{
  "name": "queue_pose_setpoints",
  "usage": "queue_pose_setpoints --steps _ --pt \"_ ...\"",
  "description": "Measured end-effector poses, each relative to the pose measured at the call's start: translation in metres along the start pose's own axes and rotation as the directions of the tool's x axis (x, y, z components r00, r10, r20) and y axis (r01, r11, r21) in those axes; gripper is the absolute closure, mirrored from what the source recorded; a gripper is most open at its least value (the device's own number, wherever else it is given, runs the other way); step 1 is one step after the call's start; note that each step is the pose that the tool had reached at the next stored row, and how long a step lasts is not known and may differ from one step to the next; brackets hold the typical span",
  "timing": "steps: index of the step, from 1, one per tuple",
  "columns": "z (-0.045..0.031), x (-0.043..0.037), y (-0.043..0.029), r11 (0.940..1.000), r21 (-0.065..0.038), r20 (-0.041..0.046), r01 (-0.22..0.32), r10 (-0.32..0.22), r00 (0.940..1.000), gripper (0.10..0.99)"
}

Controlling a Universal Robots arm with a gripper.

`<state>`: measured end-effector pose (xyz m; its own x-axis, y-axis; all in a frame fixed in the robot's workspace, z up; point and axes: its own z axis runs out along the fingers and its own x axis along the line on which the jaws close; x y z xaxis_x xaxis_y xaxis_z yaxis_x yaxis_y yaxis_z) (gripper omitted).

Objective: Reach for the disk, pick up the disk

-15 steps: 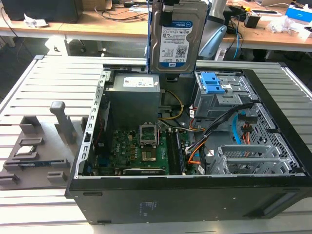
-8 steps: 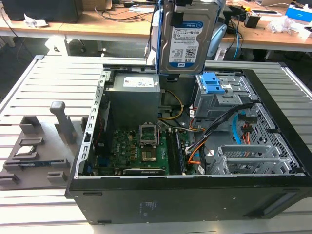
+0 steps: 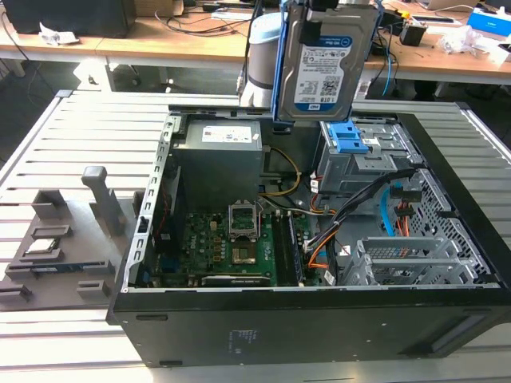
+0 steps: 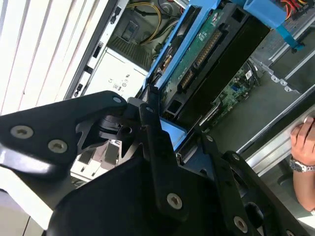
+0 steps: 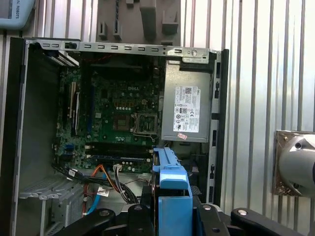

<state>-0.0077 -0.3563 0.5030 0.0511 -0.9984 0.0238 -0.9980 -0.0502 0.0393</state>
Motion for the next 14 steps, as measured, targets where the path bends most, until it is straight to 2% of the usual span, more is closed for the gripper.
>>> queue_pose_setpoints --steps 1,6,11,14 --pt "-0.0002 0.0003 -0.0053 1.0 0.0 0.0001 0.0 0.0 1.0 0.722" --pt "-0.0008 0.0009 -0.0206 1.0 0.0 0.0001 0.0 0.0 1.0 0.722" --pt "-0.0018 0.0021 -0.0478 1.0 0.0 0.0001 0.0 0.0 1.0 0.722" --pt "-0.0023 0.0026 -0.0599 1.0 0.0 0.0 0.0 0.0 1.0 0.722"
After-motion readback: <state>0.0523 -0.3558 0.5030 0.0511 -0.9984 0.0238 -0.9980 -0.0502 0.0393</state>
